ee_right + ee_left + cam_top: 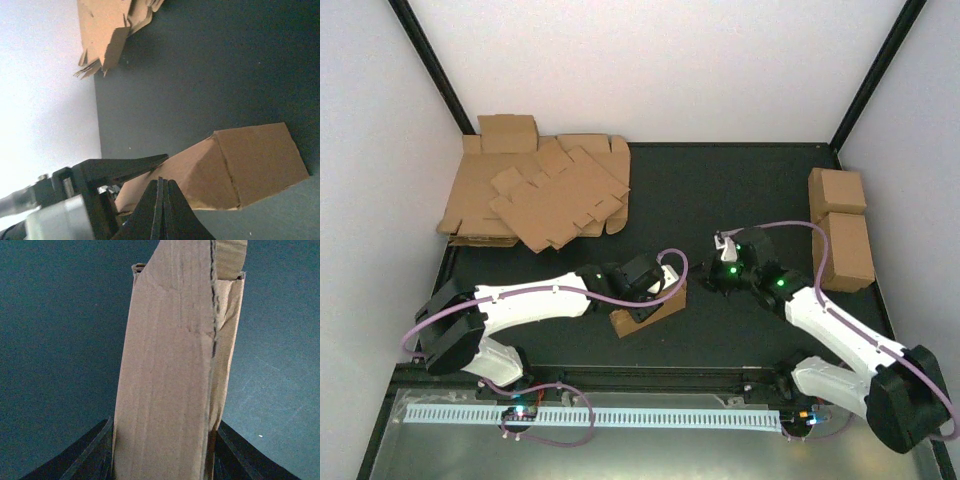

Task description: Fold the paper box

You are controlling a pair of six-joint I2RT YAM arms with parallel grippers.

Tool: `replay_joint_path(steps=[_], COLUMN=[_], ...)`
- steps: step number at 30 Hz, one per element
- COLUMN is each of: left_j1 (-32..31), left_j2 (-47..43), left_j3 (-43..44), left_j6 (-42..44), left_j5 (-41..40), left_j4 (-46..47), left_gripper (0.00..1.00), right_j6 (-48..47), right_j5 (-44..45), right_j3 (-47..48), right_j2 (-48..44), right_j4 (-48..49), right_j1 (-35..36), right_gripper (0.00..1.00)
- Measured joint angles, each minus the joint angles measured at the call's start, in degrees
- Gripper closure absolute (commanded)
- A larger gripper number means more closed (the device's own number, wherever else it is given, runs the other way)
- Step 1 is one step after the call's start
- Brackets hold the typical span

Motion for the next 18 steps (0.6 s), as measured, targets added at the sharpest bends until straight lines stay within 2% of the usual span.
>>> replay_joint_path(steps=[8, 18], left_j1=[0.0, -0.1], left_j2=[0.0, 0.0], left_j3=[0.0, 0.0], left_j6=[0.0, 0.0], left_j5=[0.0, 0.0], left_j4=[0.0, 0.0], left_gripper=[0.50, 0.50], right_j6=[0.8, 1.2], right_j5=[0.0, 0.0], right_j3=[0.1, 1.9], right_j2=[5.3, 6.2], right_j4=[2.8, 3.6], right_j1=[0.0, 0.0], right_gripper=[0.98, 0.98])
